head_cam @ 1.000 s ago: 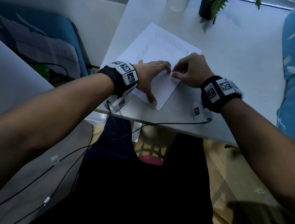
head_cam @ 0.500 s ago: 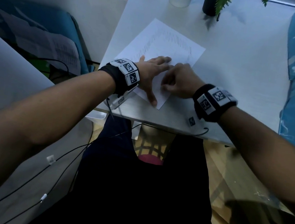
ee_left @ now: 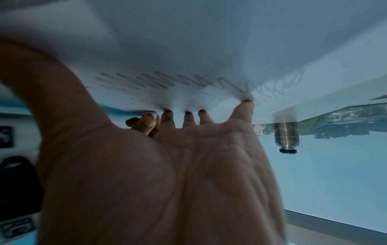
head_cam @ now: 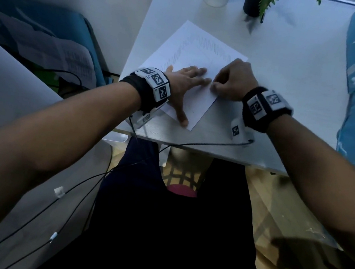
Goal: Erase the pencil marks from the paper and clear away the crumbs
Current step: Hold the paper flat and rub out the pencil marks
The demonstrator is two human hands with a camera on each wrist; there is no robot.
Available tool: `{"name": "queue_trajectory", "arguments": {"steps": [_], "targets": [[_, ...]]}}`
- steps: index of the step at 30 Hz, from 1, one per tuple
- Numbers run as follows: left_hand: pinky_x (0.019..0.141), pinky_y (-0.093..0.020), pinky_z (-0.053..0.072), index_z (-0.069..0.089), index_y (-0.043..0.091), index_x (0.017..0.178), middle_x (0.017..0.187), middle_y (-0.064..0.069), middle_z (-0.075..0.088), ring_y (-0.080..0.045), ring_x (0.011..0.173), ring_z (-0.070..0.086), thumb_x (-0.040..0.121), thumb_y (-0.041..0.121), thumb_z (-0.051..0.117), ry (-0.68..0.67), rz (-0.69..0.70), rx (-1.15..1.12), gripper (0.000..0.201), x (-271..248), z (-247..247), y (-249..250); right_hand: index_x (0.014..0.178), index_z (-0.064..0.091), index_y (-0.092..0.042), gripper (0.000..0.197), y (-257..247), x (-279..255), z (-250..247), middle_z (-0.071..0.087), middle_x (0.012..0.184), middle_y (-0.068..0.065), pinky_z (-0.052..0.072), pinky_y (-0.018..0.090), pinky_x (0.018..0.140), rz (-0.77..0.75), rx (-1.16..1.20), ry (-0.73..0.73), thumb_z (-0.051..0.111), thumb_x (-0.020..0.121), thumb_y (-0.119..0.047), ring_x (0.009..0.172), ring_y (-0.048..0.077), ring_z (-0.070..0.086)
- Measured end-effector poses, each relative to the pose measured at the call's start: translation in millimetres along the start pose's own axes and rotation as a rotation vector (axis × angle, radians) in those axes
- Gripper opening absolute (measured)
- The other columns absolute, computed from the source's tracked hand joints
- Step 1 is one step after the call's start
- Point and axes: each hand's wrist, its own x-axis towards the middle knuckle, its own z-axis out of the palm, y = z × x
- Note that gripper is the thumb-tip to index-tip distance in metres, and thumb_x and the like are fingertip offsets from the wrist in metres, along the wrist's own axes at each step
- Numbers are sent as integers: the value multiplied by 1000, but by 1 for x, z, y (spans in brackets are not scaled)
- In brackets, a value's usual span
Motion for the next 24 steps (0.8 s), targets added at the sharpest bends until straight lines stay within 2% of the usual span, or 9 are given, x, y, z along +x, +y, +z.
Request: {"name": "queue_trajectory", "arguments": {"steps": [3, 4, 6, 8, 12, 16, 19, 21, 24], "targets": [[113, -69, 1, 0, 38, 155, 163, 10, -17, -16, 149, -16, 41, 69, 86, -7, -5, 9, 147, 1, 0, -2, 83, 77, -6, 12, -20, -21, 17, 73, 80, 6, 51, 19, 67, -179, -40, -220, 70, 77, -14, 69, 14, 66], [113, -70, 1, 0, 38, 155, 163, 10, -17, -17, 149, -16, 41, 69, 86, -12, -4, 12, 147, 1, -1, -2, 83, 77, -6, 12, -20, -21, 15, 74, 78, 7, 54, 22, 67, -184, -42, -227, 71, 77, -15, 67, 14, 65], [113, -70, 1, 0, 40, 155, 163, 9, -17, -17, 149, -17, 41, 69, 86, -22, -5, 3, 146, 0, -2, 0, 85, 78, -7, 15, -10, -7, 3, 74, 78, 10, 57, 32, 74, -62, -6, -107, 71, 75, -17, 68, 16, 65], [112, -70, 0, -1, 41, 155, 163, 9, -17, -17, 149, -17, 42, 67, 87, -21, -9, 1, 146, 0, -1, 1, 86, 78, -7, 16, -4, -2, -1, 74, 81, 11, 57, 32, 77, -18, -1, -9, 71, 76, -18, 72, 18, 67], [112, -69, -2, -4, 38, 155, 162, 8, -21, -18, 149, -19, 43, 68, 86, -32, -6, 26, 147, 0, -1, 1, 76, 75, -5, 11, -27, -26, 19, 71, 74, 5, 53, 28, 68, -205, -55, -218, 67, 77, -13, 66, 16, 64], [112, -71, 1, -1, 39, 155, 163, 9, -18, -17, 149, -17, 43, 66, 87, -23, -6, 10, 145, -2, -2, 2, 85, 78, -6, 17, -5, -6, 0, 74, 79, 9, 53, 23, 69, -25, -9, -9, 69, 76, -17, 70, 17, 66], [112, -71, -1, -3, 38, 156, 162, 9, -20, -17, 149, -19, 44, 66, 87, -31, -7, 16, 146, -3, -2, 2, 82, 77, -6, 13, -19, -19, 13, 73, 77, 7, 44, 12, 60, -147, -57, -160, 67, 77, -13, 68, 18, 66], [112, -70, -1, -3, 38, 156, 162, 9, -21, -17, 149, -19, 44, 67, 86, -36, -7, 21, 146, -2, -2, 2, 84, 78, -8, 13, -19, -21, 12, 73, 78, 5, 50, 18, 66, -169, -57, -199, 69, 78, -14, 68, 14, 65], [112, -70, 0, -3, 38, 155, 162, 9, -18, -16, 149, -18, 45, 67, 86, -24, -7, 19, 145, -2, -2, 3, 84, 78, -7, 16, -3, -6, -2, 74, 78, 9, 55, 25, 73, -19, -11, -1, 69, 76, -18, 68, 13, 63]]}}
